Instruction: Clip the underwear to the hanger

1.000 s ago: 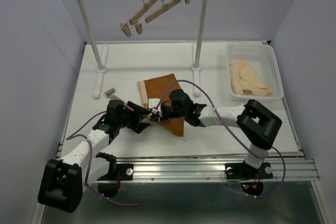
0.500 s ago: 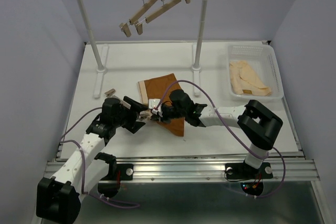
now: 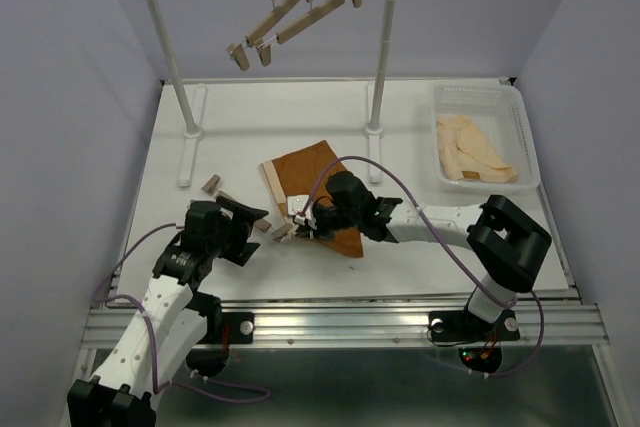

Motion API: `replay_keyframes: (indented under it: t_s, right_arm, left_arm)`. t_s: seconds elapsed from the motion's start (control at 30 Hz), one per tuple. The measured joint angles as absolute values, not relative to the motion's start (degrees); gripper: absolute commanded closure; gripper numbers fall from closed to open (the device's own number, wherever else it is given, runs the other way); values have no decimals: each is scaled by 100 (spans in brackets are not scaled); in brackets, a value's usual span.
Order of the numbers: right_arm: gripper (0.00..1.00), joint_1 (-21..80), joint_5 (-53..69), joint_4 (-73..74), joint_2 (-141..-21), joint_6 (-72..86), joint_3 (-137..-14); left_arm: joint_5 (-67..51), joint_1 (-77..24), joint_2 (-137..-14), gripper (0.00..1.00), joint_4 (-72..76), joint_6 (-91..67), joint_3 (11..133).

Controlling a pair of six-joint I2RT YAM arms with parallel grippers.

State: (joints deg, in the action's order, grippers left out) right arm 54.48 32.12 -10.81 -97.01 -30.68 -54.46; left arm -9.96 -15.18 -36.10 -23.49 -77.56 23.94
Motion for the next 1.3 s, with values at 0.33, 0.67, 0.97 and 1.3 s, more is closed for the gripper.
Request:
replay_keyframes:
  t_s: [0.33,0.67,0.97,1.3]
  right_arm:
    - [99,5448,3306,-821,-9323,-2965,-5459]
    - [99,5448,3402,-611,-9133,-2799,-5461]
    - [99,5448,3511,-405,-9131,-2711,-5511]
    - [99,5448,3367,-207,-9070,-2670,-5575]
  left_arm:
    - [-333,-1452,-3177,1,-2657,-8176,2193]
    - [502,-1450,-3642,2,-2209,-8372,1861]
    - [1020,-1391,-4383,2,-1037,-8307,1745]
    - [895,-1131,-5207,1,-773,-7883,1883]
